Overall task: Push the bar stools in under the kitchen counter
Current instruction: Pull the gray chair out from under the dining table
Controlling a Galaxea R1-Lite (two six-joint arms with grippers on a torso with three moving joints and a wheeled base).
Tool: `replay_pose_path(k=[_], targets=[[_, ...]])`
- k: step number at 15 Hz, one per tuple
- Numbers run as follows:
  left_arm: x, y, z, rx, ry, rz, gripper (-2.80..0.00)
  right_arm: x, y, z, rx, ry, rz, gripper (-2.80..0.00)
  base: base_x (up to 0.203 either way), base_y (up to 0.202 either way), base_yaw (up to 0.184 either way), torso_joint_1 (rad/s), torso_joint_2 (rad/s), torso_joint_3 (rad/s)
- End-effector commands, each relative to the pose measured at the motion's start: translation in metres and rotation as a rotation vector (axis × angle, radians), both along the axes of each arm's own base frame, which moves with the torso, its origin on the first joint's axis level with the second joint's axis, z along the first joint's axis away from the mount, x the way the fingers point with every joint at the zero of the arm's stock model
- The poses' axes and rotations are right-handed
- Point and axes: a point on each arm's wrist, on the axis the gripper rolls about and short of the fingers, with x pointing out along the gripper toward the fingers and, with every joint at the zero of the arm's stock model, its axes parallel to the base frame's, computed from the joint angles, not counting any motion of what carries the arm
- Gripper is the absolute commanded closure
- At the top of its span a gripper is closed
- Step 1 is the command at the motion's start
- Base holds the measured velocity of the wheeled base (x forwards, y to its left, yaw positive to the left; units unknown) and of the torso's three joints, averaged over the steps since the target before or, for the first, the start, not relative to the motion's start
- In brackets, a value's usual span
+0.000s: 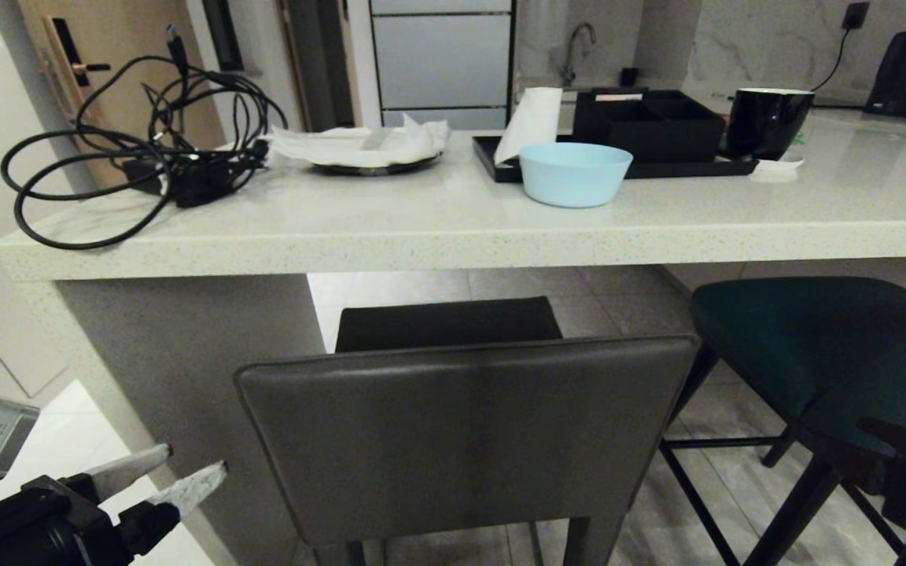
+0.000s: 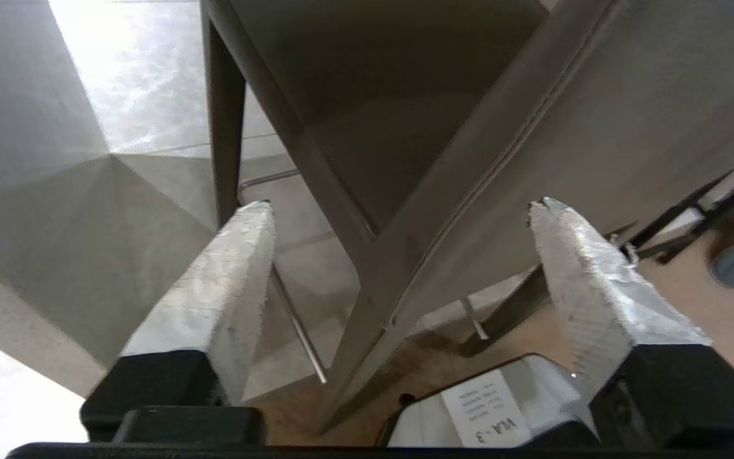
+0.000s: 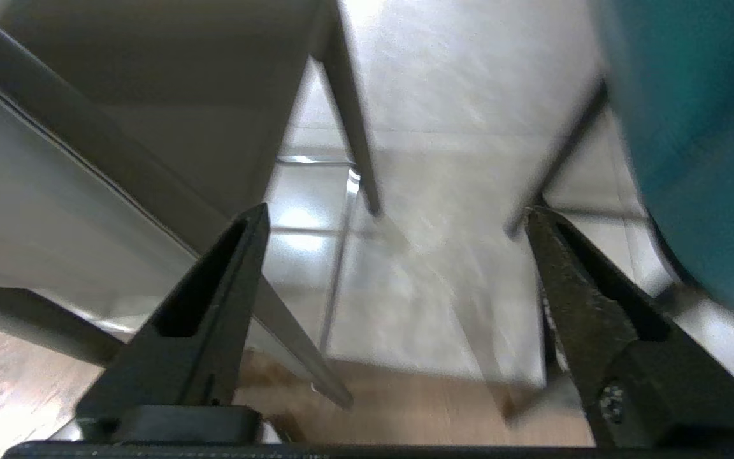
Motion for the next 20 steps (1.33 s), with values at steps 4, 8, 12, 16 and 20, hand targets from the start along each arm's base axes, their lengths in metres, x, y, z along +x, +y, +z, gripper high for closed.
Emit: replay_pose_path(k=[4, 8, 12, 16, 20], targets=[[0.030, 0.050, -0.013, -0.053, 0.023, -0.065, -2.80, 0.030, -0.008, -0.012, 0.135, 0.004, 0.371, -2.80, 0.000, 0.000, 0.000, 0.000, 0.00, 0.000], [0.056, 0.045, -0.007, -0.067, -0.076, -0.364, -2.80, 0.042, -0.004, -0.011, 0.224, 0.006, 0.629, -2.80, 0.000, 0.000, 0.000, 0.000, 0.00, 0.000], [0.073, 0.030, -0.007, -0.069, -0.081, -0.481, -2.80, 0.067, -0.001, -0.009, 0.237, 0.000, 0.743, -2.80, 0.000, 0.000, 0.000, 0.000, 0.00, 0.000], [0.080, 0.030, -0.018, -0.075, -0.073, -0.546, -2.80, 0.086, 0.001, -0.019, 0.245, -0.007, 0.870, -2.80, 0.000, 0.000, 0.000, 0.000, 0.00, 0.000], [0.088, 0.029, -0.018, -0.077, -0.140, -0.641, -2.80, 0.101, 0.011, -0.027, 0.260, -0.013, 1.000, -2.80, 0.000, 0.000, 0.000, 0.000, 0.00, 0.000]])
